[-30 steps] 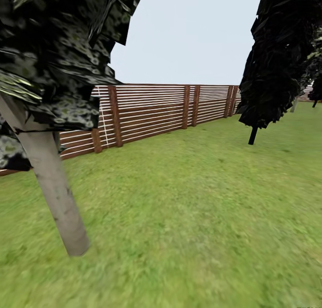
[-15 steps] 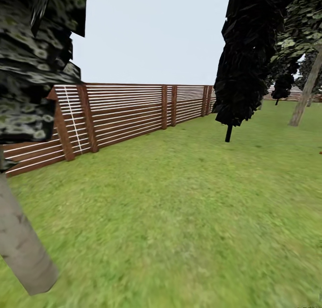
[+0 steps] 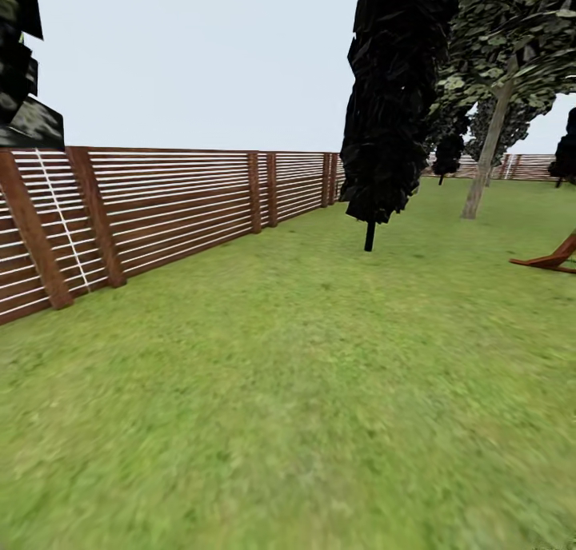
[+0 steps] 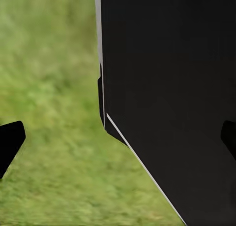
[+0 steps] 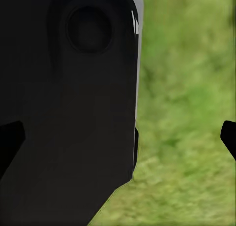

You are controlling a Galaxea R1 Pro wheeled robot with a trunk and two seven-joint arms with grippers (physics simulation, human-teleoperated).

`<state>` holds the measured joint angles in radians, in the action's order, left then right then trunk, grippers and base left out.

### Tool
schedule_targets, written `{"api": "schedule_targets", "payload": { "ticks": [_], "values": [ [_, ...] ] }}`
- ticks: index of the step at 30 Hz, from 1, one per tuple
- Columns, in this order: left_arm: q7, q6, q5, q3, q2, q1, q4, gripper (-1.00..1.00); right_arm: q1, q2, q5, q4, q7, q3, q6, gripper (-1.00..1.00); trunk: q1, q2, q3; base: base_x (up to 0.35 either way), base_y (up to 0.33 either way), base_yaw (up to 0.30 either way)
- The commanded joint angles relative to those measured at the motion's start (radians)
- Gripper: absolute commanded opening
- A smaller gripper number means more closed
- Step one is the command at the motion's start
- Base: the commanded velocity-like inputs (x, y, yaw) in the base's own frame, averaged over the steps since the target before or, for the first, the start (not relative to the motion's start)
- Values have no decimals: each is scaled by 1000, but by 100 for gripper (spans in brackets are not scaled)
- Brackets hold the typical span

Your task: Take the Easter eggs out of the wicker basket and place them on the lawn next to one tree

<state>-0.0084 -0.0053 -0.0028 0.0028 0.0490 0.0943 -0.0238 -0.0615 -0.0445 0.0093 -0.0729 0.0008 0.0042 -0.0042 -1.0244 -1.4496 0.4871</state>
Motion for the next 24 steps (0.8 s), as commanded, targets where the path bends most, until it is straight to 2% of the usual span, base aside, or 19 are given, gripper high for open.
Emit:
{"api": "schedule_targets", "payload": {
  "ticks": [1, 24],
  "values": [
    [-1, 0, 0, 0, 0, 1, -2, 100, -1, 0, 1, -2, 0, 0, 0, 100, -1, 0, 1, 336, 0, -300],
    [-1, -1, 1, 0, 0, 1, -2, 100, -1, 0, 1, -2, 0, 0, 0, 100, -1, 0, 1, 336, 0, -300]
  ]
}}
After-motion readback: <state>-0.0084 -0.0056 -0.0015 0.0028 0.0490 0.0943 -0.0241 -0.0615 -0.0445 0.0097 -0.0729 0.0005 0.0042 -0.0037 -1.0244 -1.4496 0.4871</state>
